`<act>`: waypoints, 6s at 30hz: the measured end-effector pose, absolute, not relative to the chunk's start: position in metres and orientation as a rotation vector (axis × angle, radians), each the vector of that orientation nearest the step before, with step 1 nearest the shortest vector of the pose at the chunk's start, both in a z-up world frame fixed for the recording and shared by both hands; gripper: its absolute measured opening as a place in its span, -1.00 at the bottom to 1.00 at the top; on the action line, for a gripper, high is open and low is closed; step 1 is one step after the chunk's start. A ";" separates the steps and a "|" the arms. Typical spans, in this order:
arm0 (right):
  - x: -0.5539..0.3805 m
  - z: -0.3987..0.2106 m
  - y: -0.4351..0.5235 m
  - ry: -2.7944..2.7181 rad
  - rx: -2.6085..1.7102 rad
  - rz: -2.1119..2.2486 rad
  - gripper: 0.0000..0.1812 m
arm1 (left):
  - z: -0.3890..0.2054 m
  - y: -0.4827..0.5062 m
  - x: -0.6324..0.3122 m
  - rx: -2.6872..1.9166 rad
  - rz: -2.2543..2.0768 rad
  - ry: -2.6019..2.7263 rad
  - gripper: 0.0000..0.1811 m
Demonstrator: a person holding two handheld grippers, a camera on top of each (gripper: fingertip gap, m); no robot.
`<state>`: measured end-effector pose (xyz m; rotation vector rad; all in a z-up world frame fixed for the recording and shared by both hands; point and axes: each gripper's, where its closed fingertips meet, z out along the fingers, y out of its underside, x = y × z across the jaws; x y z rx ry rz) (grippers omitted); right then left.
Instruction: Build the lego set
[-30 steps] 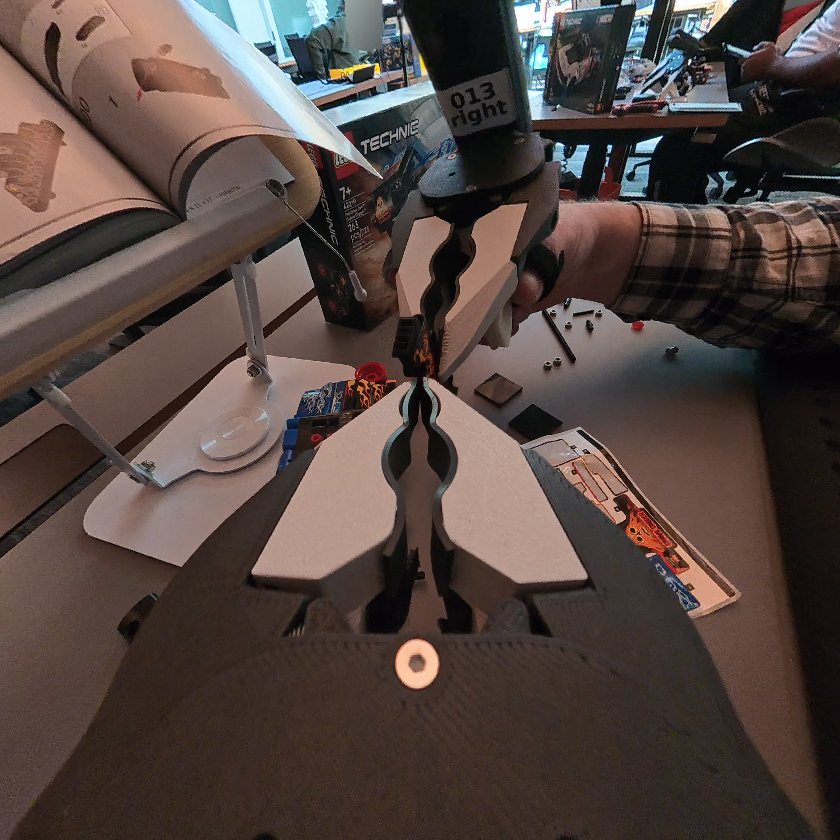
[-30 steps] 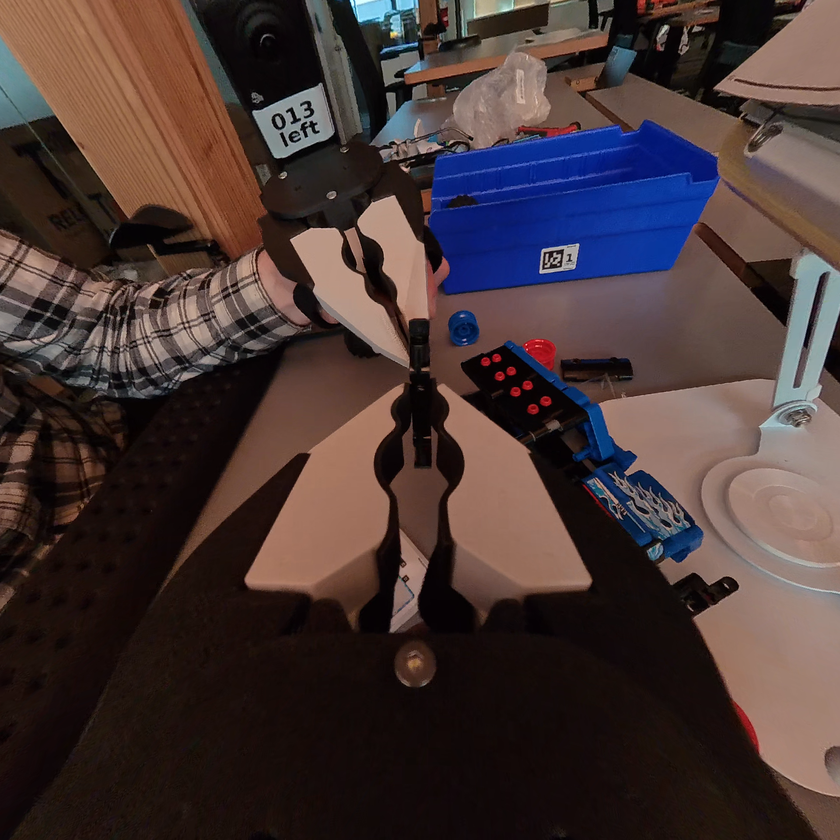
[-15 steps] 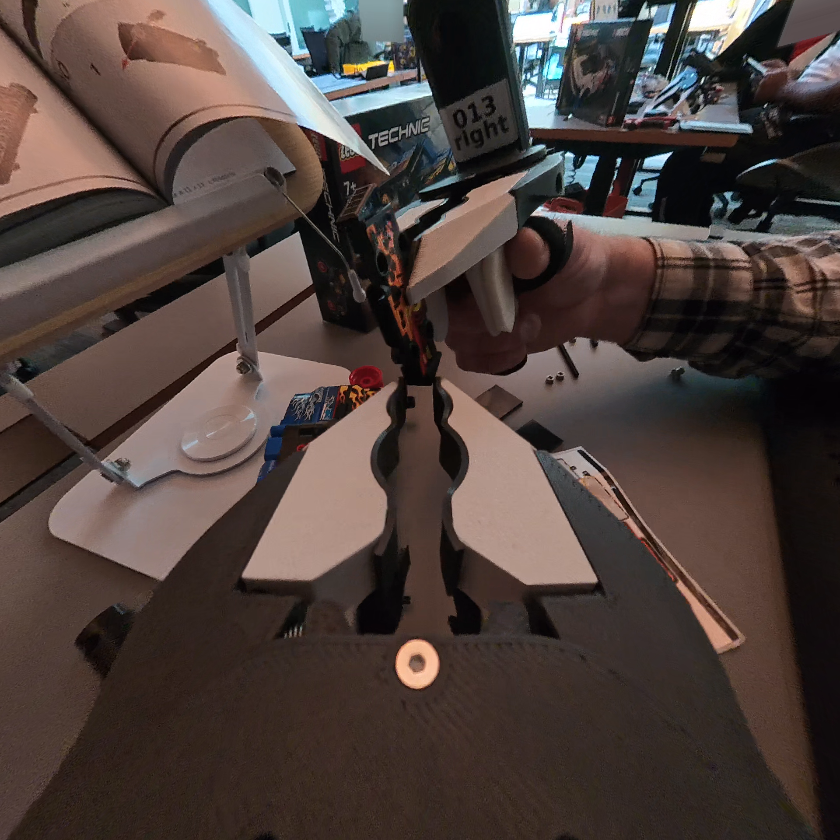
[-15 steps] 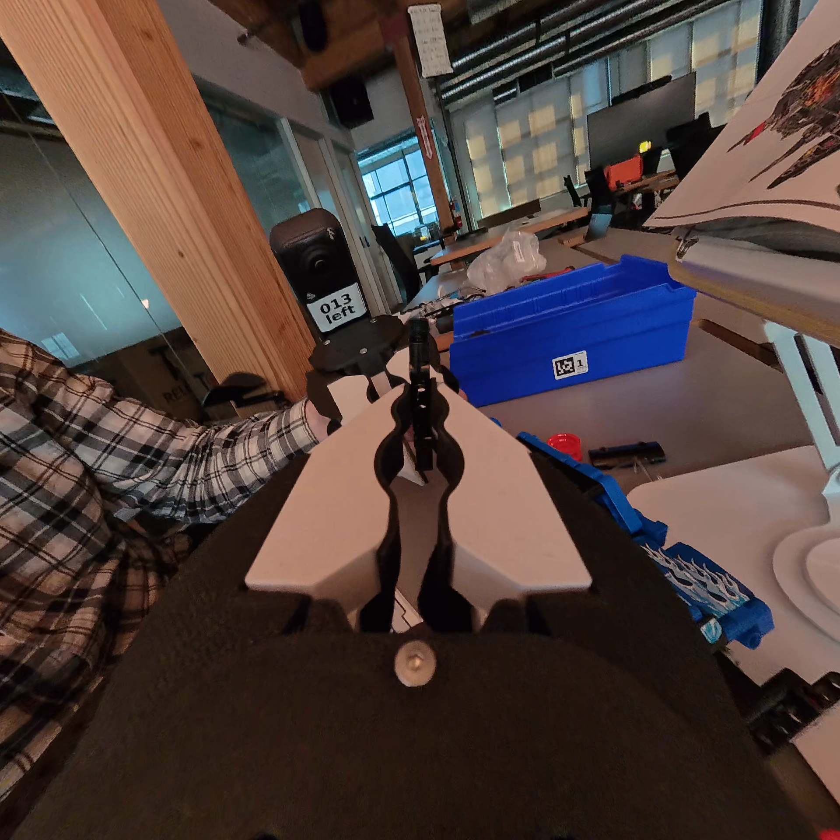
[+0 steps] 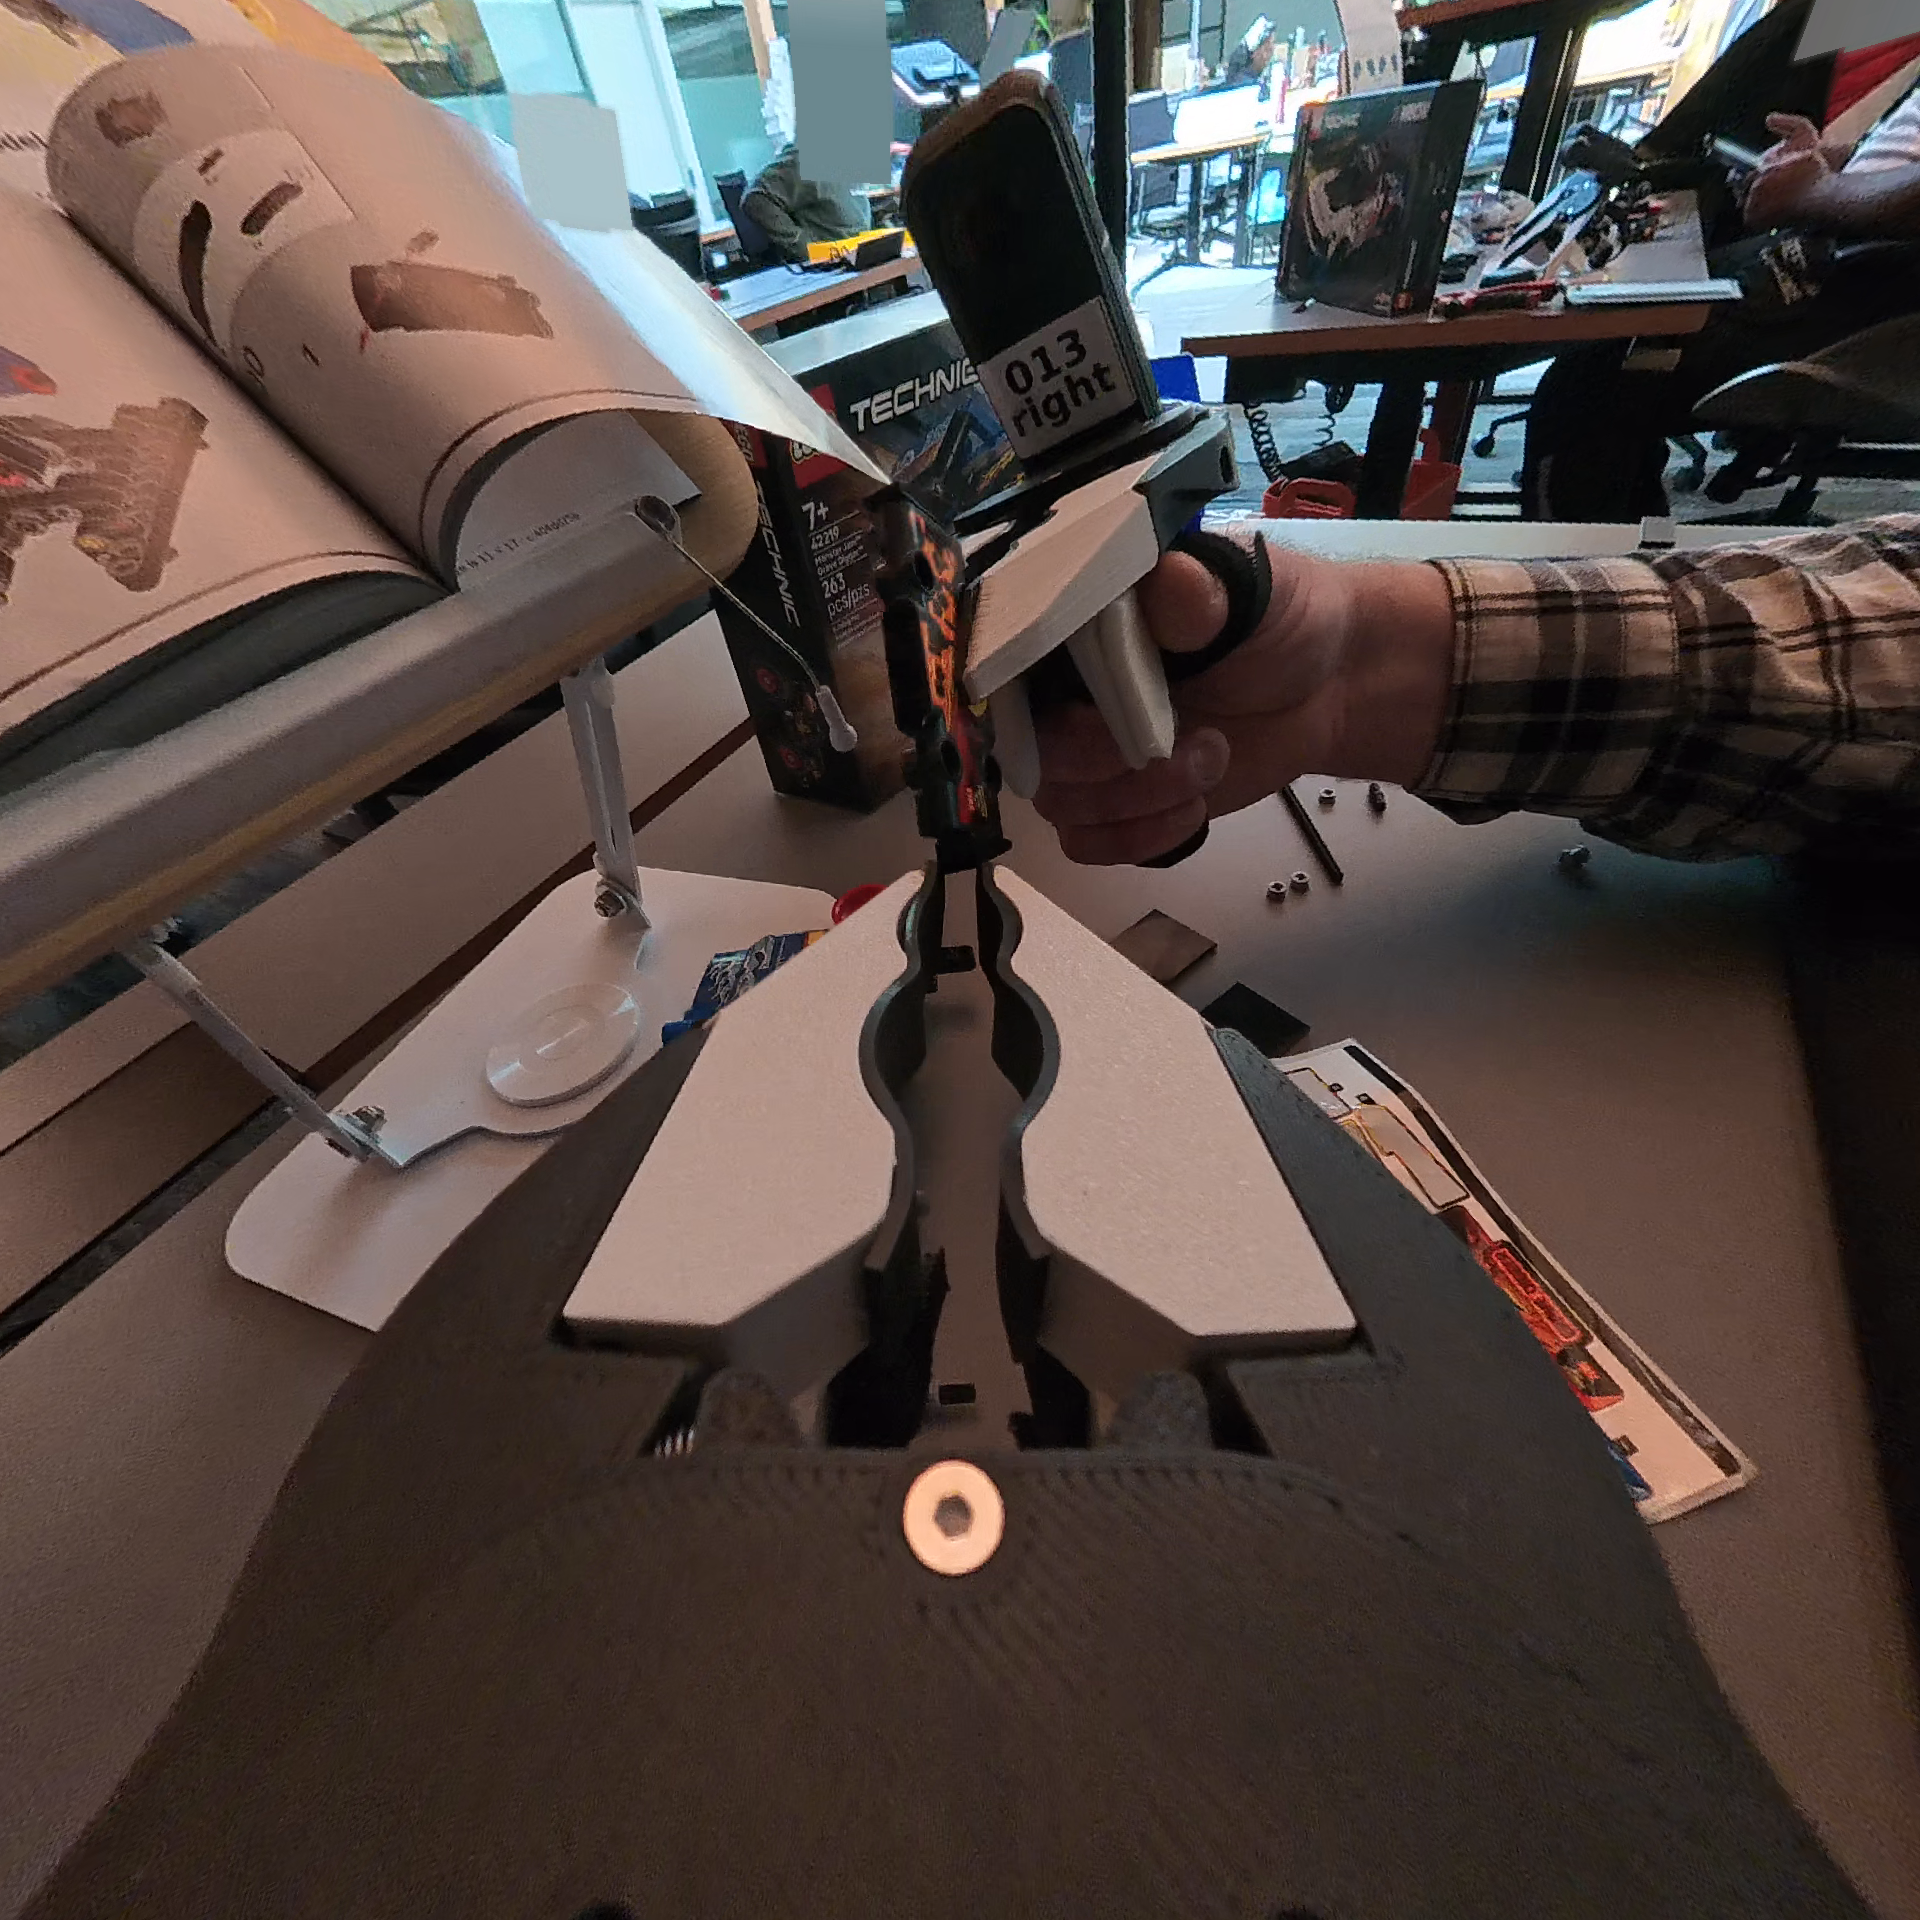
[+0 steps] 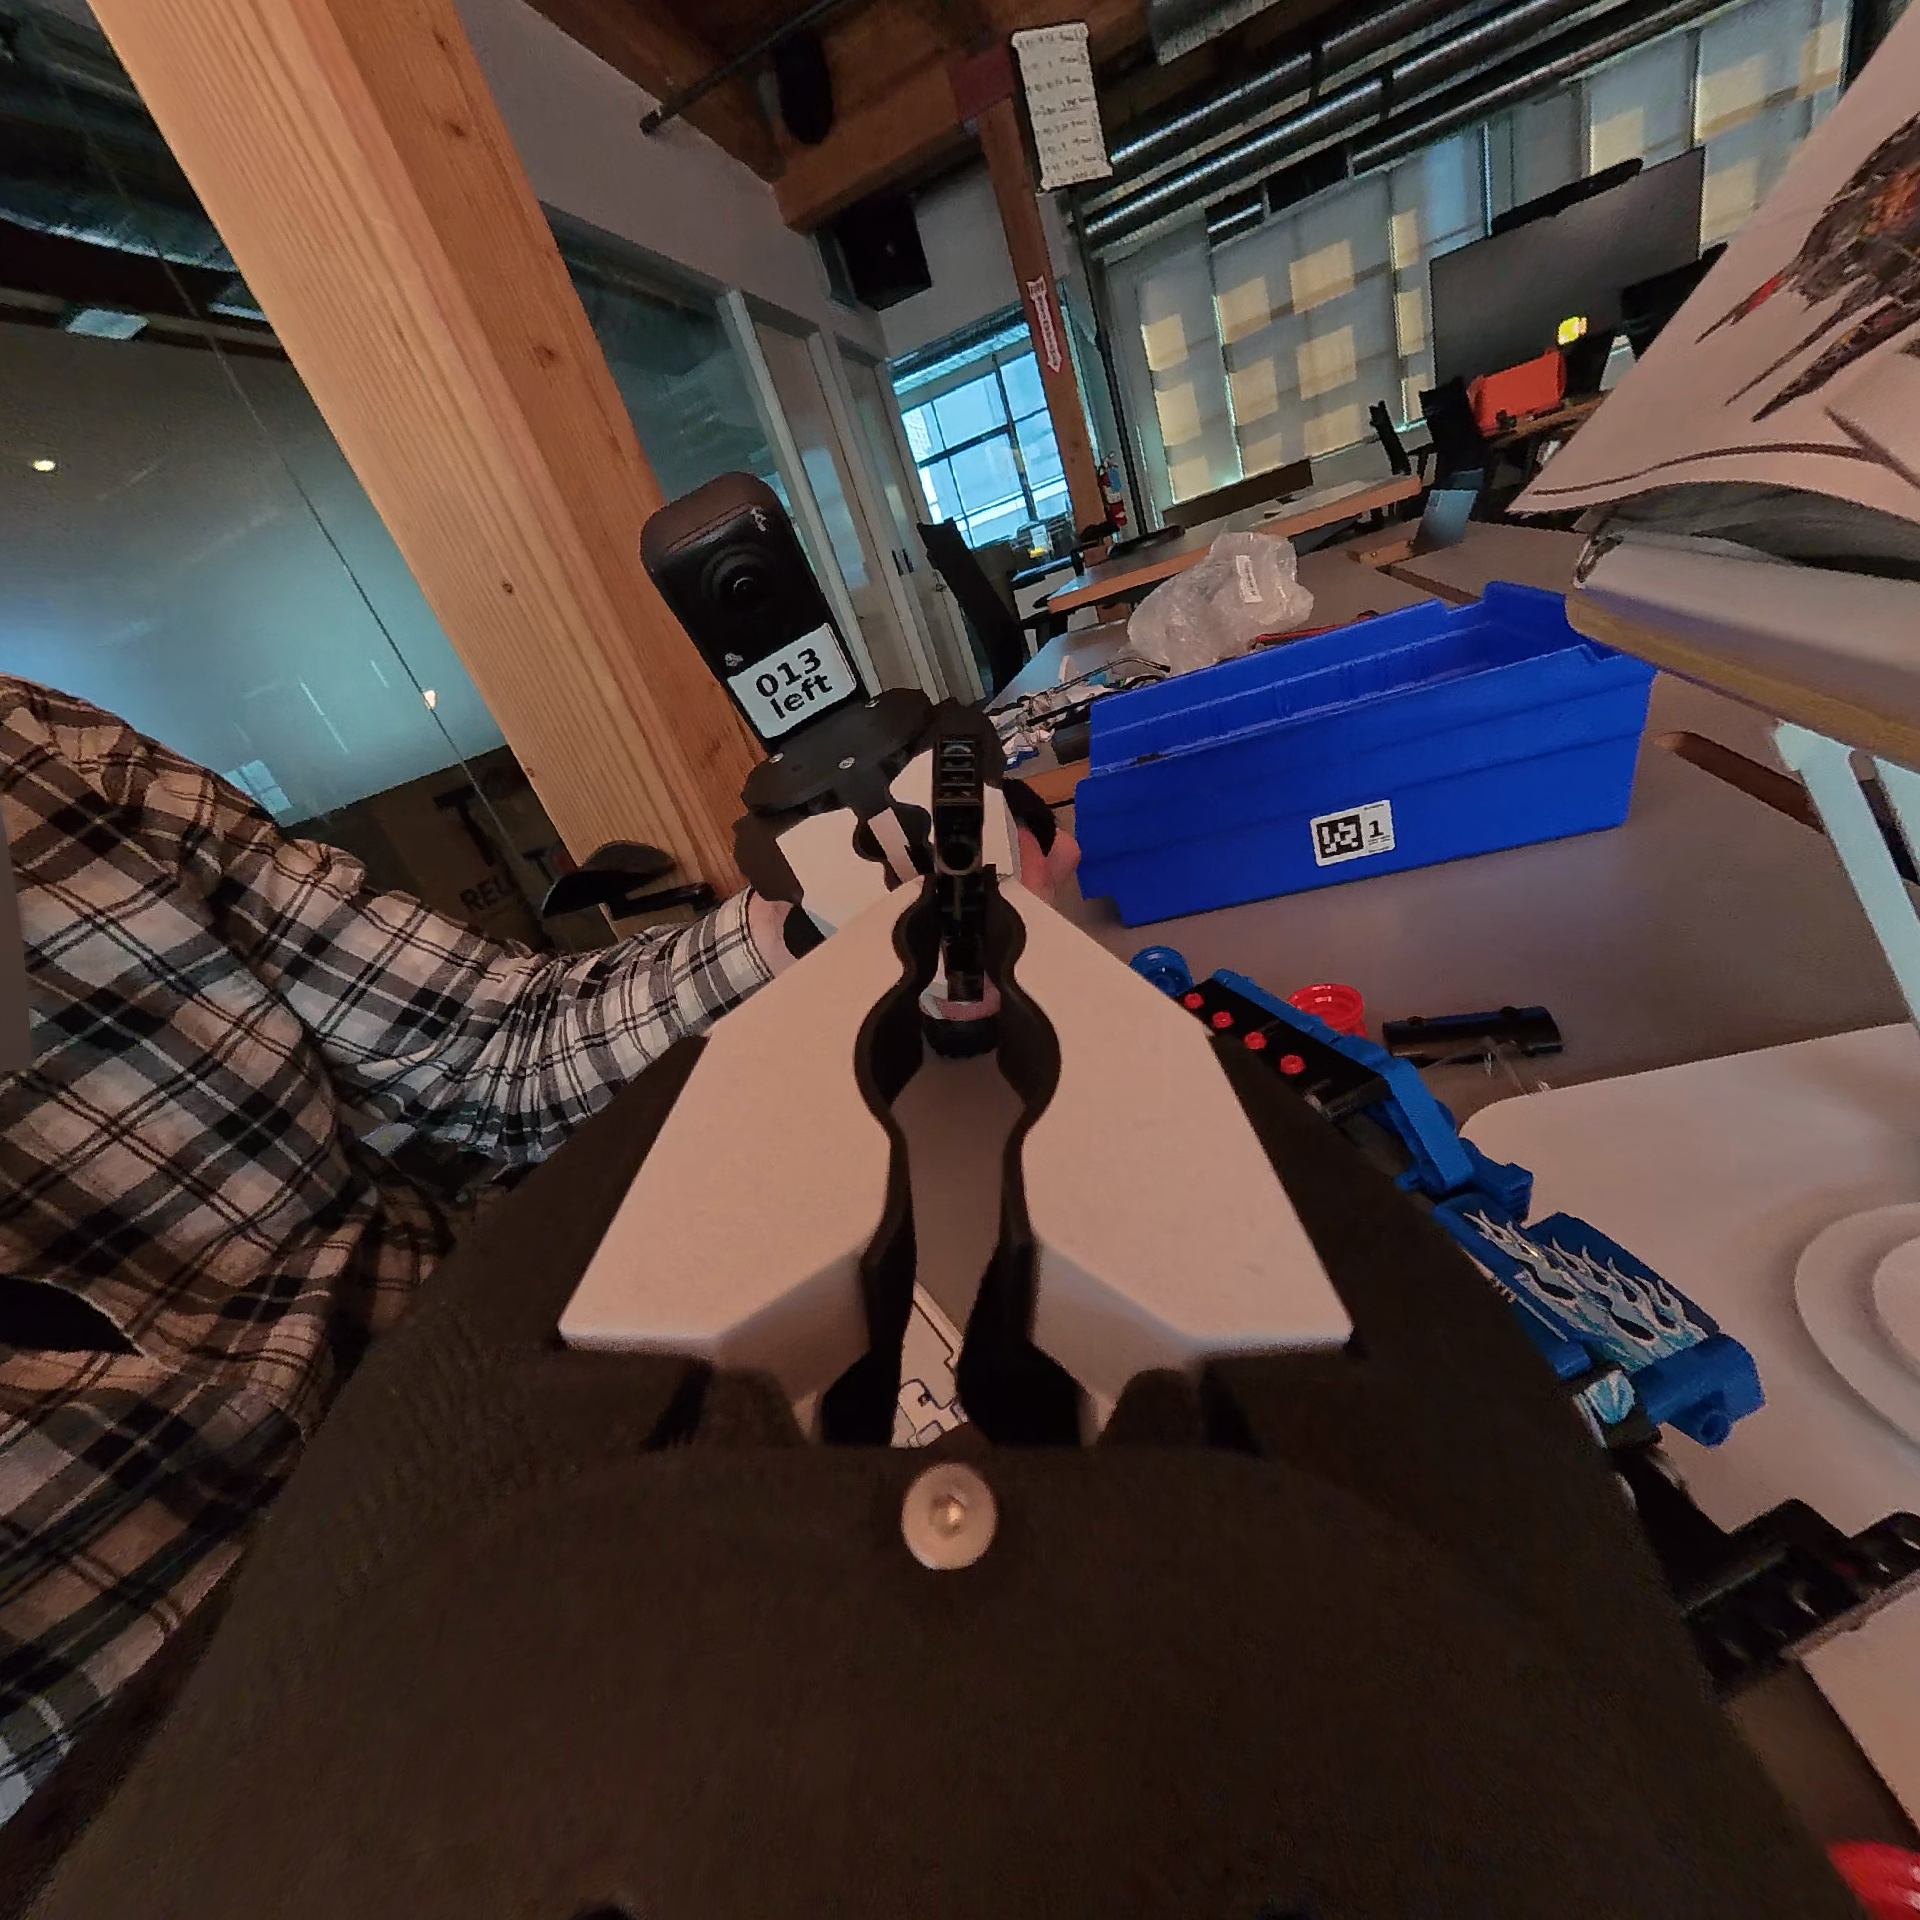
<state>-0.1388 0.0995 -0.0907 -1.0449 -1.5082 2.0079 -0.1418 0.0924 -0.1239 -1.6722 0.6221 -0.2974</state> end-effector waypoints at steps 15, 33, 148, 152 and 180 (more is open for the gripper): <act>-0.130 -0.089 0.099 -1.542 -0.948 1.960 -0.94 | -0.114 0.089 -0.144 -1.605 -0.210 0.653 -1.00; -0.146 -0.141 0.082 -1.921 -1.064 1.415 -0.94 | -0.119 0.087 -0.143 -1.641 -0.243 0.659 -1.00; -0.160 -0.138 0.093 -1.755 -1.276 1.592 -0.93 | -0.123 0.077 -0.184 -1.625 -0.657 0.456 -0.91; -0.165 -0.141 0.091 -1.755 -1.284 1.570 -0.93 | -0.126 0.078 -0.189 -1.634 -0.643 0.444 -0.90; -0.155 -0.138 0.104 -1.721 -1.354 1.690 -0.93 | -0.133 0.082 -0.192 -1.660 -0.655 0.419 -0.85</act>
